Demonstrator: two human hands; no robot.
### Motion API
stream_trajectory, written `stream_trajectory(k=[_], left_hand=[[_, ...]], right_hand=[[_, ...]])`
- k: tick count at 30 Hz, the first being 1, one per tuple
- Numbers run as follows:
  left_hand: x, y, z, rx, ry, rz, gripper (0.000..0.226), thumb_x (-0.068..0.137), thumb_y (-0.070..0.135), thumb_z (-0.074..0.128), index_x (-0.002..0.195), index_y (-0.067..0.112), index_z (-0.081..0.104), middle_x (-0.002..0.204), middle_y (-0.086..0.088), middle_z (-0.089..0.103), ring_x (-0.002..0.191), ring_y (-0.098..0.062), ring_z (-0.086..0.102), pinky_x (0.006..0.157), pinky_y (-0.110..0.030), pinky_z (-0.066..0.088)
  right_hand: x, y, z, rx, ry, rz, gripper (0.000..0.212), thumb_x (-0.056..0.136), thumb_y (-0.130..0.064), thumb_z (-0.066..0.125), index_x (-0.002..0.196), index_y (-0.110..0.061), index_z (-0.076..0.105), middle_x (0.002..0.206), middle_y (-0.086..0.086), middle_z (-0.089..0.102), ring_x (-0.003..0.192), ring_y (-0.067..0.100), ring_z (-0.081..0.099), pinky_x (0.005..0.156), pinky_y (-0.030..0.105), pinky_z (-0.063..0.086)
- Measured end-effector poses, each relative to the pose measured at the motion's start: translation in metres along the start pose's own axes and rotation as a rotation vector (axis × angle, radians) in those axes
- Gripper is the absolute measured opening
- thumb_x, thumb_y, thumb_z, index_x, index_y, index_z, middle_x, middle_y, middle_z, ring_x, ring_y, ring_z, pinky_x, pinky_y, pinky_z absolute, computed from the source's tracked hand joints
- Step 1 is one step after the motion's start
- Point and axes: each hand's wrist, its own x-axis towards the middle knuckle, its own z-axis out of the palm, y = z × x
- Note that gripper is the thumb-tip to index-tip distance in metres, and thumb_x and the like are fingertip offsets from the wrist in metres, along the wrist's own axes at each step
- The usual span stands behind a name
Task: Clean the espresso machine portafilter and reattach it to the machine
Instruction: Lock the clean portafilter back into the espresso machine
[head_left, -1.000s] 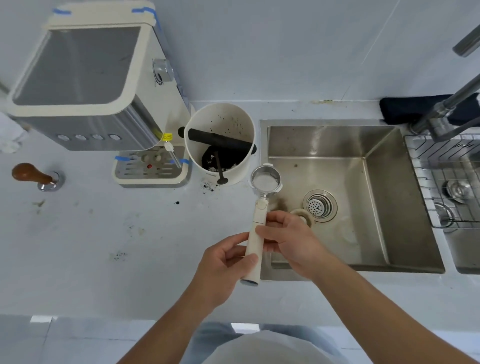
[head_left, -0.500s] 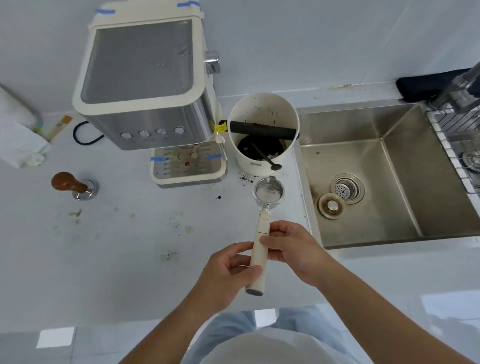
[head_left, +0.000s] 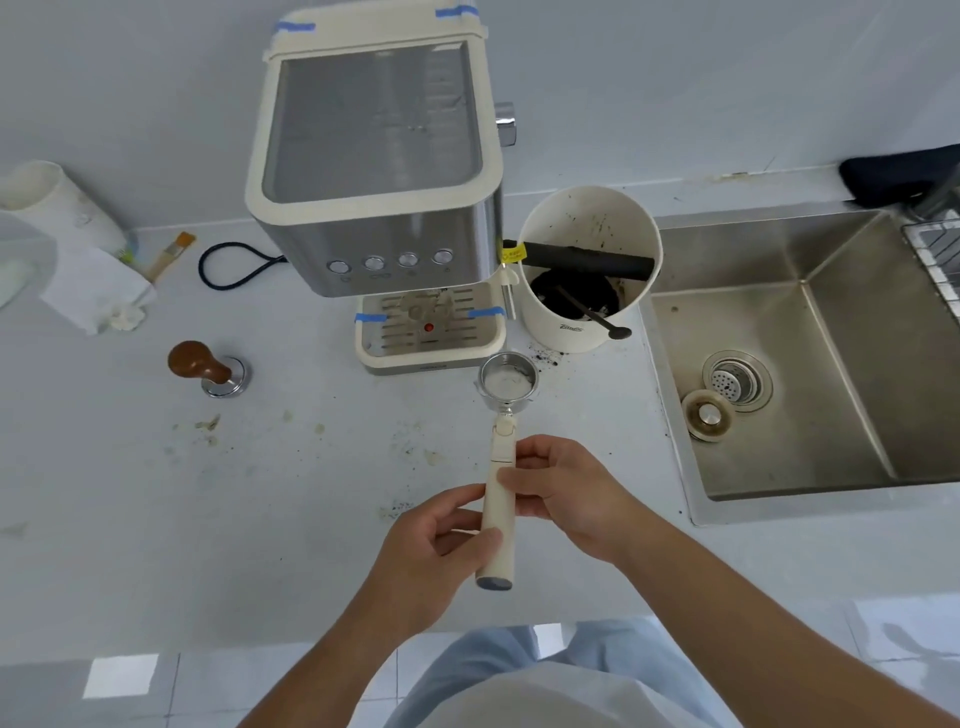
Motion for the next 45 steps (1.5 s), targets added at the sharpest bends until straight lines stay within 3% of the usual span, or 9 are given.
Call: stream_trajectory(k=[10, 15, 21, 25, 29, 33, 38, 42, 45], left_hand=[[0.002, 0.011, -0.023, -0.125, 0.094, 0.055, 0.042, 0.082, 0.01, 0.072, 0.119, 0.027, 0.064, 0.093, 0.002, 0.078, 0.086, -0.015, 0.073, 0.074, -0.026, 0.056], [0.0, 0.024, -0.035, -0.013, 0.143, 0.071, 0.036, 0.083, 0.018, 0.072, 0.113, 0.036, 0.064, 0.092, 0.013, 0.077, 0.087, -0.004, 0.072, 0.075, -0.022, 0.058], [-0.02, 0.081, -0.076, 0.373, 0.48, 0.458, 0.018, 0.082, 0.033, 0.072, 0.095, 0.045, 0.069, 0.093, 0.037, 0.065, 0.083, 0.015, 0.062, 0.071, 0.0, 0.043], [-0.018, 0.145, -0.111, 0.533, 0.606, 0.758, 0.019, 0.085, 0.035, 0.066, 0.102, 0.044, 0.066, 0.09, 0.055, 0.054, 0.077, 0.027, 0.053, 0.076, 0.0, 0.039], [0.014, 0.196, -0.131, 0.651, 0.584, 0.844, 0.027, 0.088, 0.039, 0.063, 0.111, 0.028, 0.071, 0.102, 0.028, 0.064, 0.098, 0.006, 0.06, 0.087, -0.01, 0.042], [0.056, 0.228, -0.141, 0.818, 0.417, 0.793, 0.037, 0.089, 0.044, 0.059, 0.121, 0.027, 0.065, 0.13, 0.01, 0.062, 0.116, -0.004, 0.057, 0.09, 0.001, 0.03], [0.086, 0.243, -0.143, 0.989, 0.216, 0.723, 0.049, 0.094, 0.046, 0.051, 0.14, 0.032, 0.046, 0.154, 0.006, 0.038, 0.139, -0.001, 0.029, 0.103, -0.014, 0.019], [0.093, 0.236, -0.141, 1.069, 0.277, 0.753, 0.057, 0.09, 0.058, 0.043, 0.142, 0.034, 0.042, 0.155, 0.006, 0.036, 0.141, -0.02, 0.034, 0.113, -0.04, 0.024], [0.097, 0.237, -0.142, 1.035, 0.327, 0.74, 0.059, 0.086, 0.062, 0.044, 0.14, 0.037, 0.043, 0.156, 0.01, 0.034, 0.143, -0.015, 0.031, 0.117, -0.043, 0.022]], right_hand=[[0.013, -0.028, 0.021, -0.048, -0.173, 0.018, 0.035, 0.087, 0.004, 0.065, 0.121, -0.002, 0.058, 0.094, 0.012, 0.072, 0.085, 0.023, 0.072, 0.074, 0.03, 0.057], [0.022, -0.037, 0.031, -0.073, -0.168, 0.009, 0.036, 0.087, 0.003, 0.065, 0.122, -0.003, 0.056, 0.1, 0.014, 0.072, 0.087, 0.025, 0.073, 0.077, 0.034, 0.058], [0.032, -0.046, 0.039, -0.097, -0.186, 0.036, 0.036, 0.088, -0.003, 0.065, 0.123, -0.006, 0.059, 0.114, 0.017, 0.072, 0.096, 0.032, 0.073, 0.079, 0.044, 0.06], [0.04, -0.052, 0.043, -0.086, -0.176, 0.001, 0.031, 0.089, -0.003, 0.063, 0.12, -0.006, 0.063, 0.111, 0.015, 0.072, 0.096, 0.029, 0.072, 0.079, 0.043, 0.061], [0.047, -0.06, 0.05, -0.079, -0.157, -0.027, 0.023, 0.09, -0.003, 0.062, 0.11, -0.012, 0.066, 0.098, 0.007, 0.071, 0.086, 0.023, 0.072, 0.076, 0.04, 0.061], [0.053, -0.064, 0.056, -0.065, -0.152, -0.043, 0.025, 0.09, -0.003, 0.061, 0.114, -0.01, 0.064, 0.1, 0.008, 0.068, 0.085, 0.022, 0.07, 0.073, 0.038, 0.06], [0.059, -0.068, 0.058, -0.04, -0.165, -0.066, 0.026, 0.091, -0.002, 0.06, 0.115, -0.013, 0.062, 0.099, 0.008, 0.066, 0.087, 0.022, 0.068, 0.074, 0.037, 0.06], [0.062, -0.072, 0.058, -0.038, -0.173, -0.093, 0.034, 0.091, -0.002, 0.06, 0.124, -0.009, 0.058, 0.102, 0.007, 0.064, 0.088, 0.022, 0.067, 0.072, 0.036, 0.059], [0.066, -0.074, 0.059, -0.014, -0.181, -0.106, 0.03, 0.091, -0.002, 0.06, 0.119, -0.012, 0.06, 0.099, 0.006, 0.064, 0.086, 0.02, 0.067, 0.072, 0.036, 0.059]])
